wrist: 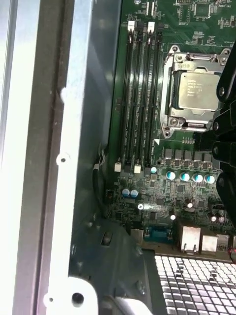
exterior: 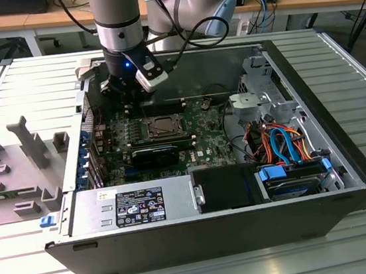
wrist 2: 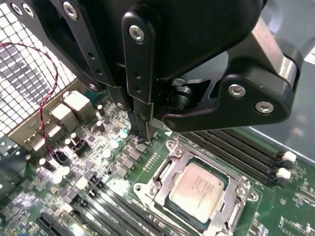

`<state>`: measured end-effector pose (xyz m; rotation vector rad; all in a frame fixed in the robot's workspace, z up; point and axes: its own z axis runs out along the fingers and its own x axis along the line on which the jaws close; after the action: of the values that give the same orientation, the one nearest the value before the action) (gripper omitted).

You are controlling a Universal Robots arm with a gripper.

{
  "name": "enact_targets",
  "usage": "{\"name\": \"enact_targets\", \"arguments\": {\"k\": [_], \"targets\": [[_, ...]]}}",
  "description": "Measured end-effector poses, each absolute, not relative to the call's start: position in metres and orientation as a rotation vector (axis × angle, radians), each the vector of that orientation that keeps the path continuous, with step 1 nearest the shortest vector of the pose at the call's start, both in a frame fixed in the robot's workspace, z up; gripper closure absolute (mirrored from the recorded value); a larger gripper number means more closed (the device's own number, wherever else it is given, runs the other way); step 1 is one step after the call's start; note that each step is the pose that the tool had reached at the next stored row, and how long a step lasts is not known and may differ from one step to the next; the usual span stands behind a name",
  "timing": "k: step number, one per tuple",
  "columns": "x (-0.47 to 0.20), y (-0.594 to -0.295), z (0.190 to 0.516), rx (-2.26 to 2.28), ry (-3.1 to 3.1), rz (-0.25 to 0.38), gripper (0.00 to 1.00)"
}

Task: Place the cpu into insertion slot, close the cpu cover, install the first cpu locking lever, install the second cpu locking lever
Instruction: 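Install the first cpu locking lever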

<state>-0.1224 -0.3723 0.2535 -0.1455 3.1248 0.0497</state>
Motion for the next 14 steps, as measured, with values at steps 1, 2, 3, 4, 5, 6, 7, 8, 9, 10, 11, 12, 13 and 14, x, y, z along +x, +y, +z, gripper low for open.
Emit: {"name": "enact_targets", "arguments": {"k": [1,2,3,4,5,6,7,8,9,10,11,12,13,14], "targets": [[-0.123,-0.368,0.253,-0.146,3.125,0.052,0.89],[-0.124,-0.365,0.253,-0.146,3.124,0.056,0.89],[-0.124,-0.363,0.253,-0.146,3.124,0.059,0.89],[-0.125,-0.362,0.253,-0.146,3.124,0.062,0.89],[-0.125,-0.361,0.253,-0.146,3.124,0.066,0.89],[-0.125,-0.360,0.254,-0.146,3.124,0.067,0.89],[-0.125,-0.357,0.254,-0.147,3.124,0.070,0.89],[-0.125,-0.356,0.254,-0.148,3.124,0.072,0.89],[-0.125,-0.355,0.254,-0.148,3.123,0.073,0.89],[-0.125,-0.354,0.254,-0.148,3.124,0.073,0.89],[-0.125,-0.353,0.255,-0.148,3.124,0.073,0.89],[-0.126,-0.352,0.257,-0.148,3.124,0.073,0.89],[-0.126,-0.351,0.258,-0.148,3.124,0.073,0.89],[-0.126,-0.350,0.259,-0.149,3.123,0.073,0.89]]}}
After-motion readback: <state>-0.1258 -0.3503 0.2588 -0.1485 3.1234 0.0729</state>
